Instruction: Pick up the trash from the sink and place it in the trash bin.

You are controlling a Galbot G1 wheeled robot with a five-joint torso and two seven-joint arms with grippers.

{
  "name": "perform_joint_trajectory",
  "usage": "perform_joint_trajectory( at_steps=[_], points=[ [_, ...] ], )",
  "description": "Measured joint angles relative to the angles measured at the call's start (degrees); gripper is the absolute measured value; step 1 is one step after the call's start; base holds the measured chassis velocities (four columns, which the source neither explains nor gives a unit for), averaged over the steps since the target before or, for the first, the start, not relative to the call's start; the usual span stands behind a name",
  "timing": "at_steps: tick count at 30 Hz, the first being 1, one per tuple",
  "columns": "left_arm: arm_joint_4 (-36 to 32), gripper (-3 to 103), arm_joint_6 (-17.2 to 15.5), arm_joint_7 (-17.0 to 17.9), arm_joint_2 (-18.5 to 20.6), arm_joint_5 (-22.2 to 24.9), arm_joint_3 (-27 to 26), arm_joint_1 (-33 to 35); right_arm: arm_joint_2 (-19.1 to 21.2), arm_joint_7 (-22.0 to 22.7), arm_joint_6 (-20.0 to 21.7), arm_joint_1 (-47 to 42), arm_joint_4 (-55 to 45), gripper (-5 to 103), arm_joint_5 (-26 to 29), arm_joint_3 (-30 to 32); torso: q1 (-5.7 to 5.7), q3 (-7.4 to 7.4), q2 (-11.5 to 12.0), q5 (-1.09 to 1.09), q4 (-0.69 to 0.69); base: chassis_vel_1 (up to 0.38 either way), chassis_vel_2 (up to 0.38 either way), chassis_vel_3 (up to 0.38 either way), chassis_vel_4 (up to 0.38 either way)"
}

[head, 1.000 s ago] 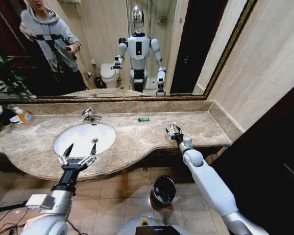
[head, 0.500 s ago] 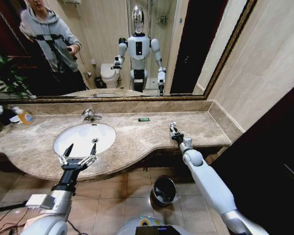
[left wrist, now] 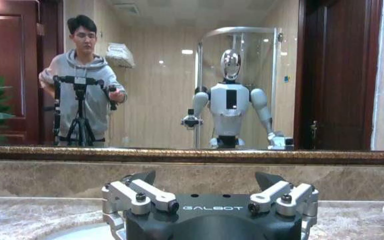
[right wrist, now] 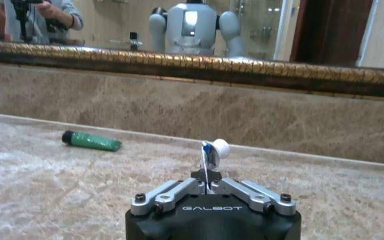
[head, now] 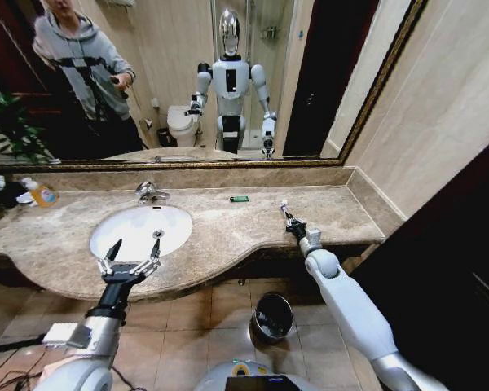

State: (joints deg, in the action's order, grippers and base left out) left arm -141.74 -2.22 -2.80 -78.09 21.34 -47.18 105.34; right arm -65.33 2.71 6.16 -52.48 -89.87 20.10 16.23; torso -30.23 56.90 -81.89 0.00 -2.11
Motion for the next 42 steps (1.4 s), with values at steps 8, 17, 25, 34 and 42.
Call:
perform_joint_trajectory(
  at_steps=[8, 17, 25, 34, 42],
  points=[
    [0.0, 100, 0.0, 0.0, 0.0, 0.0, 0.0, 0.0, 2.8, 0.4, -1.8, -5.8, -7.9, 0, 2.8, 2.6, 0.00, 0.00, 0.0, 0.00, 0.00, 0.000, 0.000, 0.000, 0.000],
    [0.0, 100, 0.0, 0.0, 0.0, 0.0, 0.0, 0.0, 5.1, 0.7, -4.3, -21.3, -23.0, 0, 3.1, 10.2, 0.01, -0.01, 0.0, -0.01, 0.02, 0.000, 0.000, 0.000, 0.000],
    [0.0, 100, 0.0, 0.0, 0.0, 0.0, 0.0, 0.0, 3.7, 0.5, -7.7, -31.8, -28.7, 0, -1.2, 11.1, 0.00, 0.00, 0.0, 0.00, -0.01, 0.000, 0.000, 0.000, 0.000],
    [0.0, 100, 0.0, 0.0, 0.0, 0.0, 0.0, 0.0, 0.5, -1.3, -13.6, -45.0, -30.8, 0, -7.7, 14.1, 0.01, -0.01, 0.0, -0.01, 0.01, 0.000, 0.000, 0.000, 0.000],
    [0.0, 100, 0.0, 0.0, 0.0, 0.0, 0.0, 0.0, -2.5, -4.5, -20.2, -52.7, -25.6, 0, -13.4, 14.2, 0.01, 0.00, 0.0, -0.01, 0.01, 0.000, 0.000, 0.000, 0.000]
  ],
)
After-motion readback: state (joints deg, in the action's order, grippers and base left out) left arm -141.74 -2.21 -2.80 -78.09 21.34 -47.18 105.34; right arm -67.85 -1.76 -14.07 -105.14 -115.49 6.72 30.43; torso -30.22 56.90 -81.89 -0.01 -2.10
